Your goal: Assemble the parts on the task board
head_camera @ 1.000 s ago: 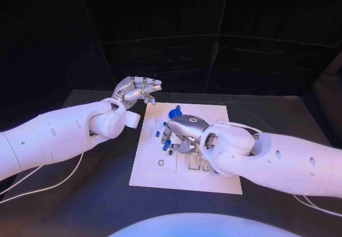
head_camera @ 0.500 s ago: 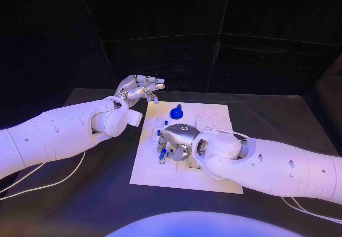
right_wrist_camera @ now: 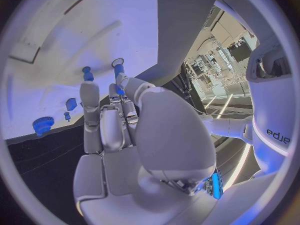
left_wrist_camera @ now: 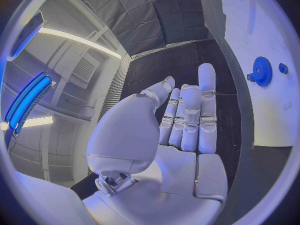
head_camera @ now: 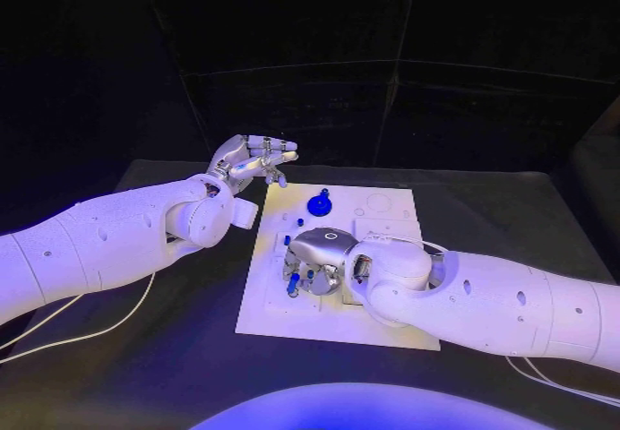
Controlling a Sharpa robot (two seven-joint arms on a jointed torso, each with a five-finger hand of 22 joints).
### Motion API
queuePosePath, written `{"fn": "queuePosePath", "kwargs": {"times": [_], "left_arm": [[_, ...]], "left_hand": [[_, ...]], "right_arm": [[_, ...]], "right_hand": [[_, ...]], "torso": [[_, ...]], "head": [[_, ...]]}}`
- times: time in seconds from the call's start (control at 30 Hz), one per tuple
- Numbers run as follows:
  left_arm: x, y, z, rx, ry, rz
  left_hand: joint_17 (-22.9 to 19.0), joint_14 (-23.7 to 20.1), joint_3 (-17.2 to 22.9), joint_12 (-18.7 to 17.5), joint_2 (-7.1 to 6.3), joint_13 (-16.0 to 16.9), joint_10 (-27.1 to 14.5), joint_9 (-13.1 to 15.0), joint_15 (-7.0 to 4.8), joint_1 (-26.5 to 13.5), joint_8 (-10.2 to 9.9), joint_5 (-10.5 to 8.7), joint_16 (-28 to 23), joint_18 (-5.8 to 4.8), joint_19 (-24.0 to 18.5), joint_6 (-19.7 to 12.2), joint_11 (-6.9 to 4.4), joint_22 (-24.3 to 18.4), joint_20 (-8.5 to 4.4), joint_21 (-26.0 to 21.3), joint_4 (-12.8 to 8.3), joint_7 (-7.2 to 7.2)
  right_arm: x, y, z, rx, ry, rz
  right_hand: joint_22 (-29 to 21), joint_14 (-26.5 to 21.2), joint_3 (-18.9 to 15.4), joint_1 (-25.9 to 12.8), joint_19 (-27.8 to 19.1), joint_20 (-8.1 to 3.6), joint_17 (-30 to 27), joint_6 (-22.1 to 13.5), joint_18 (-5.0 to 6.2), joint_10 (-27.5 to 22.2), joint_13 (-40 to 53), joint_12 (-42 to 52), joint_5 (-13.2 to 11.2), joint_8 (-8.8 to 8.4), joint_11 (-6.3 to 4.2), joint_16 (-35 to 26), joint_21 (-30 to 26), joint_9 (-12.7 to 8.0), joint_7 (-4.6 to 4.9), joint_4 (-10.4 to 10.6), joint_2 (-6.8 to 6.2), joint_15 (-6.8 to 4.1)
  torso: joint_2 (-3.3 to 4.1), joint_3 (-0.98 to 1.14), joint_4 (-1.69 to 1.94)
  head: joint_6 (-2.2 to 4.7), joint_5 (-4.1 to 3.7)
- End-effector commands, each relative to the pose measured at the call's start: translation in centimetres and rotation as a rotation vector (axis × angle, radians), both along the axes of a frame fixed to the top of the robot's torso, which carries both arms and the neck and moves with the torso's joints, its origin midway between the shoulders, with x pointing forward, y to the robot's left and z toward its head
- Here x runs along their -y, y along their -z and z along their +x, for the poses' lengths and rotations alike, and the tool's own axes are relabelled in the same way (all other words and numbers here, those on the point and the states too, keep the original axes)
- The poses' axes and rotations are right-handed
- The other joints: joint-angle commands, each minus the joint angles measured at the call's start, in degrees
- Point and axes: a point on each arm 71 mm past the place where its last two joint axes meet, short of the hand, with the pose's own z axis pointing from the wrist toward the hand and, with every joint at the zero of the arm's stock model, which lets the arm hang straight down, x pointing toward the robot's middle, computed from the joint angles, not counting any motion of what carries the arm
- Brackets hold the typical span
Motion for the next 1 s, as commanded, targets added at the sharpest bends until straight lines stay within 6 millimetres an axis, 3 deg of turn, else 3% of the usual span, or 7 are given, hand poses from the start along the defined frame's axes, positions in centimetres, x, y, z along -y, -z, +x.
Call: {"fn": "queuePosePath", "kwargs": {"times": [0.03,0.63,1.0], "left_arm": [[0.13,-0.19,0.03,0.007,0.008,-0.009],[0.1,-0.18,0.04,0.006,0.007,-0.008],[0.02,-0.15,0.08,0.006,0.006,-0.007]], "left_hand": [[-0.1,-0.3,-0.2,0.4,0.02,-0.1,-0.4,-0.1,0.05,-0.1,0.2,-0.29,-0.1,0.73,-0.3,-0.3,-0.12,-0.1,0.18,-0.4,0.0,0.05],[-0.1,-0.3,-0.2,0.4,0.02,-0.1,-0.4,-0.1,0.05,-0.1,0.2,-0.29,-0.1,0.73,-0.3,-0.3,-0.12,-0.1,0.18,-0.4,0.0,0.05],[-0.1,-0.3,-0.2,0.4,0.02,-0.1,-0.4,-0.1,0.05,-0.1,0.2,-0.29,-0.1,0.73,-0.3,-0.3,-0.12,-0.1,0.18,-0.4,0.0,0.05]], "right_arm": [[-0.1,0.12,-0.1,0.002,-0.019,-0.028],[-0.19,0.48,-0.04,0.021,-0.016,-0.094],[0.06,-0.04,-0.61,0.068,-0.017,-0.063]], "right_hand": [[0.0,2.1,0.3,0.0,-0.4,-0.08,-0.1,0.0,-0.72,2.1,0.1,0.2,0.3,-0.19,-2.13,0.2,0.0,0.0,0.2,0.1,0.42,-0.12],[-0.5,2.0,0.3,-0.3,-0.7,-0.05,-0.3,-0.1,-0.65,2.0,0.1,0.1,0.4,-0.21,-2.1,0.1,-0.2,0.0,0.22,0.0,0.48,-0.09],[-0.4,2.0,0.3,-0.4,-0.6,-0.04,-0.2,0.0,-0.67,2.0,0.1,0.1,0.4,-0.19,-2.12,0.1,-0.2,0.0,0.2,-0.1,0.56,-0.09]], "torso": [[0.0,0.01,0.03],[0.03,-0.02,0.09],[-0.03,0.04,-0.08]], "head": [[-0.06,-0.01],[-0.32,0.12],[-0.21,0.21]]}}
